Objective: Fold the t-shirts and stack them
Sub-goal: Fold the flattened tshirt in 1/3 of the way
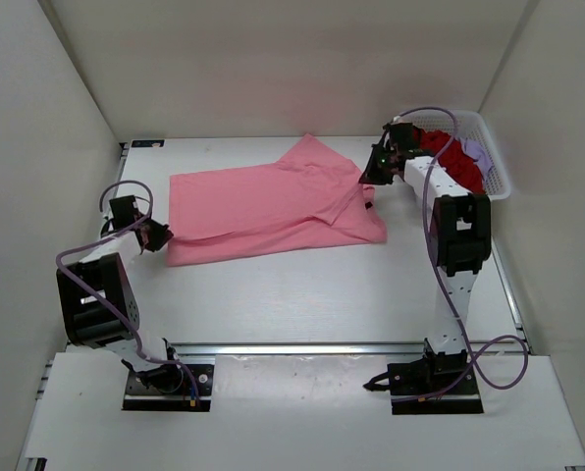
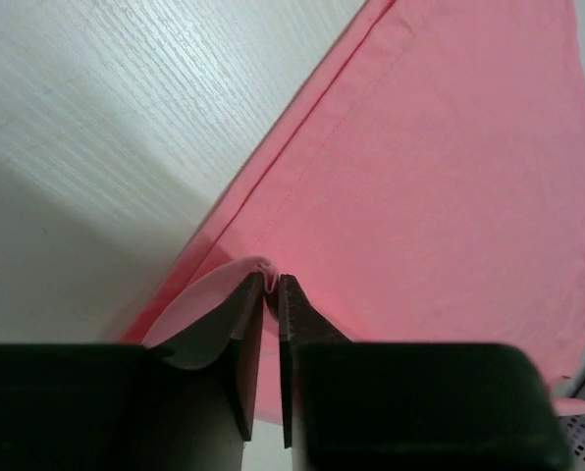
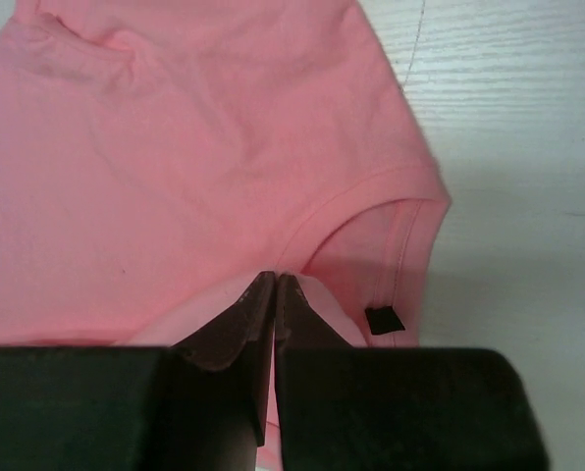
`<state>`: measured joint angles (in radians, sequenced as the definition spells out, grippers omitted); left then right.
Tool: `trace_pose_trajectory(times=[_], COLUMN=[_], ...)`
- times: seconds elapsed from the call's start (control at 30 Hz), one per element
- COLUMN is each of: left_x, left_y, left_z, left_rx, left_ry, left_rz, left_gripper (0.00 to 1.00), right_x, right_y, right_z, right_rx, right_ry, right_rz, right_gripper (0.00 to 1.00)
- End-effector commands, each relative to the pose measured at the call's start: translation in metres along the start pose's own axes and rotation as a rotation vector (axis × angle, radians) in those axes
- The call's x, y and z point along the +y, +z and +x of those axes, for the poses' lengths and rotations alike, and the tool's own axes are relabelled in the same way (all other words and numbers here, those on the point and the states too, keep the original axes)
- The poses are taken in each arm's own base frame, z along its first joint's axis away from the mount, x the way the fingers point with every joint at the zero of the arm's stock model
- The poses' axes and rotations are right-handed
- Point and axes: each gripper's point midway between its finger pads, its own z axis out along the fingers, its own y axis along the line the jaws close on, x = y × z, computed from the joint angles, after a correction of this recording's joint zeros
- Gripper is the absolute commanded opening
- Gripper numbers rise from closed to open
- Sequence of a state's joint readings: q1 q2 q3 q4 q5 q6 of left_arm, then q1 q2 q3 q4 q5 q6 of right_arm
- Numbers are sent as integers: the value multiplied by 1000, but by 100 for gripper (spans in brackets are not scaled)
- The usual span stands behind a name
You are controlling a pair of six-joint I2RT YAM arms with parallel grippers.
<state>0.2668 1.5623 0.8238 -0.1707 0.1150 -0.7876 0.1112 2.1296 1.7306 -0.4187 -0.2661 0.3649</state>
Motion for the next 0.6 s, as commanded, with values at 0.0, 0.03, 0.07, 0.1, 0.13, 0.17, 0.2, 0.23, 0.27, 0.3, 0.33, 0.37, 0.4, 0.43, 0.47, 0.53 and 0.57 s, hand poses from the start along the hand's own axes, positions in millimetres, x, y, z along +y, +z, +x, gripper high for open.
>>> trace_pose_trajectory(times=[0.0,0.03,0.07,0.1,0.13,0.17,0.2,0.23,0.27,0.3,0.33,0.37,0.4,0.43,0.47,0.53,0.57], left_x=[-22,-24,-21,-21,-19,-19,-19,-20,-26,-30,-40,-57,-58,-68,-78,-92,-97], left_y=[-14,-15,-14,-12,-12,-12,-13,-17,-24,-28,-35,-43,-42,-45,-46,-46,-44], left_z=[-31,-30,-33,-29,-31,-34,-32,-36,-39,-36,-30,-18,-7,12,30,53,69], left_rx=[-93,-88,-87,-66,-58,-56,-45,-61,-83,-88,-99,-88,-75,-52,-29,-2,23], left_ry=[-14,-11,-27,-28,-41,-46,-70,-77,-76,-62,-36,8,34,76,112,157,198], left_rz=[66,73,72,73,72,77,85,91,117,129,153,200,197,223,254,289,296], left_gripper=[24,25,30,36,38,41,42,42,39,33,31,31,31,31,31,31,30], right_x=[23,23,22,23,22,24,26,28,33,32,34,34,35,32,30,21,14], right_y=[-2,1,2,3,2,-1,-3,-10,-14,-23,-32,-36,-46,-54,-60,-73,-81], right_z=[-27,-26,-23,-26,-27,-28,-28,-31,-33,-38,-40,-40,-38,-26,-12,3,22], right_rx=[-63,-53,-45,-50,-53,-55,-60,-70,-76,-97,-112,-123,-142,-142,-148,-187,-181], right_ry=[-10,-6,-6,-8,-3,7,5,1,-1,1,-6,-1,-5,2,9,33,52], right_rz=[-50,-47,-44,-51,-46,-60,-67,-84,-98,-96,-93,-88,-93,-87,-77,-64,-54], right_gripper=[0,1,2,6,9,15,20,22,23,26,27,26,27,27,24,0,0])
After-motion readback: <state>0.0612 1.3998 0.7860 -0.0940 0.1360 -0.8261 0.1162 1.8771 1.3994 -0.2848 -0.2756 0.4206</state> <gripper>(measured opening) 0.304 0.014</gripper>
